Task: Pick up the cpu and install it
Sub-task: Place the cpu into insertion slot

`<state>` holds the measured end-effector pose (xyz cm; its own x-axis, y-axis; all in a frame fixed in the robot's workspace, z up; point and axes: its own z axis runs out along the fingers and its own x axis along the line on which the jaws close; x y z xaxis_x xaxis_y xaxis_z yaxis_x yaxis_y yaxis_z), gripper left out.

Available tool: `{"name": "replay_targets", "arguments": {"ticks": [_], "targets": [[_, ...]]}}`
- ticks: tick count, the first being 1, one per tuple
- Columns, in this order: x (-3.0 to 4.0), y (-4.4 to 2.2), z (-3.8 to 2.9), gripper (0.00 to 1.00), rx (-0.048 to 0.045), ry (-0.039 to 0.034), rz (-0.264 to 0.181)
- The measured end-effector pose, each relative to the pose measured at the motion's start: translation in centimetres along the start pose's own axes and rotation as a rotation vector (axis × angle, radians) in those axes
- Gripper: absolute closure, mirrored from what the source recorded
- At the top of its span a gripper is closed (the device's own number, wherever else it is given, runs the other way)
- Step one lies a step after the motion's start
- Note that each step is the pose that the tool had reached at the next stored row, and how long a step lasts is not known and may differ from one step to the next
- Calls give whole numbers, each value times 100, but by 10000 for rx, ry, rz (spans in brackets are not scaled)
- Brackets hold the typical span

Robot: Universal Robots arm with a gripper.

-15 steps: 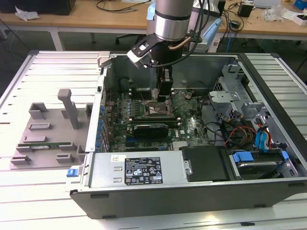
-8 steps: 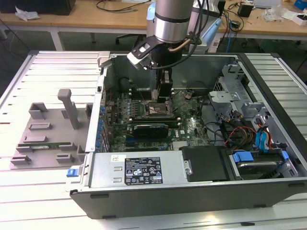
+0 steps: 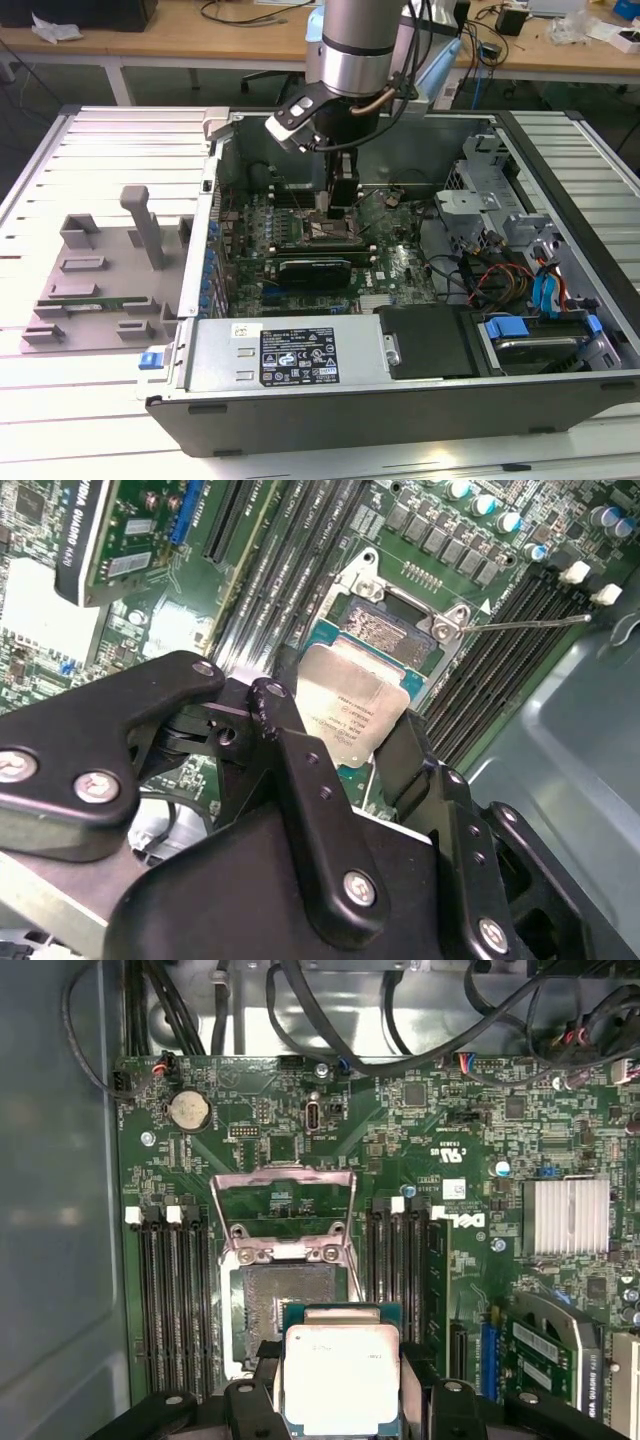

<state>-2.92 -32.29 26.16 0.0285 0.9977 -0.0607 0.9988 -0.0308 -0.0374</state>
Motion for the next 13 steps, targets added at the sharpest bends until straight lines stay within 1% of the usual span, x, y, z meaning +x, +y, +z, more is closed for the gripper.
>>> {"name": "replay_targets", "arguments": {"ticks": [4, 6, 7, 8, 13], "targets": [[52, -1, 70, 45, -2, -5, -23], [78, -2, 90, 45, -14, -12, -223], [103, -2, 101, 45, -20, -17, -327], [119, -3, 109, 45, -20, -18, -337], [140, -1, 146, 45, -23, -17, -368]]}}
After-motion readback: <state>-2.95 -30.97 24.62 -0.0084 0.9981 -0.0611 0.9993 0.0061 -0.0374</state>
